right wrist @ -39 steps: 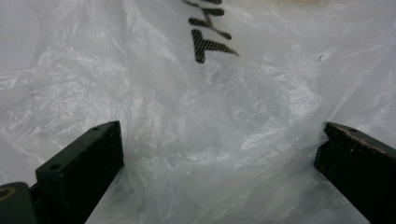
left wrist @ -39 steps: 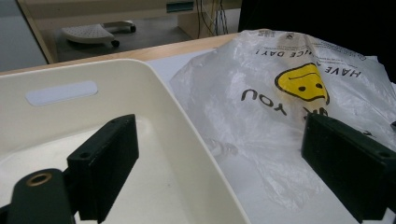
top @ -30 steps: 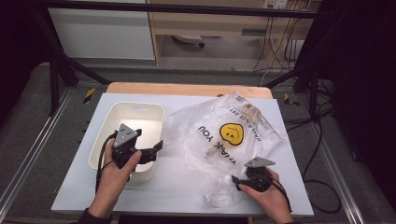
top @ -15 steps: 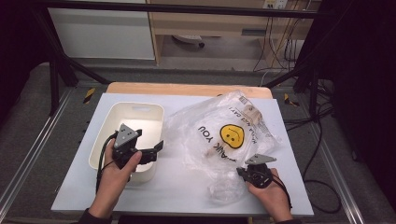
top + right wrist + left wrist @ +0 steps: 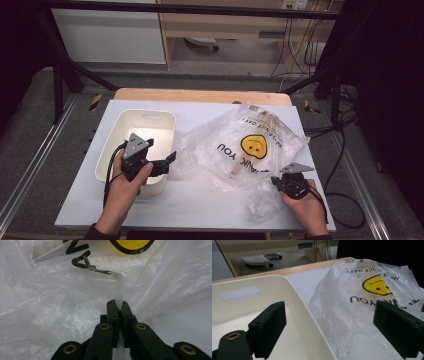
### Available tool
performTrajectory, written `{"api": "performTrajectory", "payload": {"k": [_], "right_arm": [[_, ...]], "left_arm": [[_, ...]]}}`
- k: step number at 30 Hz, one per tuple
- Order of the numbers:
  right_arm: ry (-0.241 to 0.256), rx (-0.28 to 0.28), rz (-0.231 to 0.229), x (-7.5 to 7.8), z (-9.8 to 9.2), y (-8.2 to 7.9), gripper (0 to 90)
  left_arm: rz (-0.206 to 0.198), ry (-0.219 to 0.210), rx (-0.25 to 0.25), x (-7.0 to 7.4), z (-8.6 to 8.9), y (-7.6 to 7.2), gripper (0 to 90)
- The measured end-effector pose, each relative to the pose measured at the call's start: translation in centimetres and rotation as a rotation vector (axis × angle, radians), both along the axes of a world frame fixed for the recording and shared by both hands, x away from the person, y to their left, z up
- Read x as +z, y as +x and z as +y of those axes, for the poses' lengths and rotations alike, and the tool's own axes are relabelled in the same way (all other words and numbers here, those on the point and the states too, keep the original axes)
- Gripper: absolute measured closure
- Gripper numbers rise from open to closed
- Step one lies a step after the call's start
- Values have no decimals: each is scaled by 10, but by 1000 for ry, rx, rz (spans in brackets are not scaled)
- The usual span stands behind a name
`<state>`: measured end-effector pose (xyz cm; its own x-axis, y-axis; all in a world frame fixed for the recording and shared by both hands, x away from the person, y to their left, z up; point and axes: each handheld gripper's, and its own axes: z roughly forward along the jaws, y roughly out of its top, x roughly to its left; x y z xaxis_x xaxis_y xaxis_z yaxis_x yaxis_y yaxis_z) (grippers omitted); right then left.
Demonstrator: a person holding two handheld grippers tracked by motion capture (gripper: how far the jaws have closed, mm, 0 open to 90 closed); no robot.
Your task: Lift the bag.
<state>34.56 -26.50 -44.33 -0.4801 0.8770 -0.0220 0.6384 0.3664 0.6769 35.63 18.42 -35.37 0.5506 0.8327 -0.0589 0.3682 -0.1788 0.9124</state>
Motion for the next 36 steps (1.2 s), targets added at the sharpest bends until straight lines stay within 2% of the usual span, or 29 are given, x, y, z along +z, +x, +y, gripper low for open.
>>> {"api": "performTrajectory", "payload": {"k": [8, 14, 18, 21, 22, 26, 30, 32, 34, 36], "right_arm": [[-4, -53, -17, -1, -24, 9, 899], [-4, -117, -35, -3, -48, 16, 899], [11, -124, -41, -5, -54, 17, 898], [4, -121, -43, -4, -52, 16, 898], [3, -120, -42, -4, -52, 16, 898], [4, -117, -43, -5, -53, 16, 897], [1, -111, -34, -5, -52, 16, 897], [0, -111, -36, -5, -52, 16, 897], [0, -110, -38, -5, -52, 16, 897], [-1, -109, -38, -5, -51, 15, 897]], "left_arm": [[3, 12, -36, 1, -14, -6, 114], [-3, 33, -104, -1, -43, -18, 115], [13, 83, -151, -14, -71, -24, 115], [28, 131, -165, -30, -89, -25, 116], [39, 148, -153, -34, -92, -24, 116], [70, 165, -116, -48, -98, -17, 121], [97, 195, -104, -62, -102, -11, 120], [115, 214, -103, -70, -105, -10, 124], [111, 265, -136, -77, -110, -10, 144], [140, 277, -135, -85, -113, -7, 146]]}}
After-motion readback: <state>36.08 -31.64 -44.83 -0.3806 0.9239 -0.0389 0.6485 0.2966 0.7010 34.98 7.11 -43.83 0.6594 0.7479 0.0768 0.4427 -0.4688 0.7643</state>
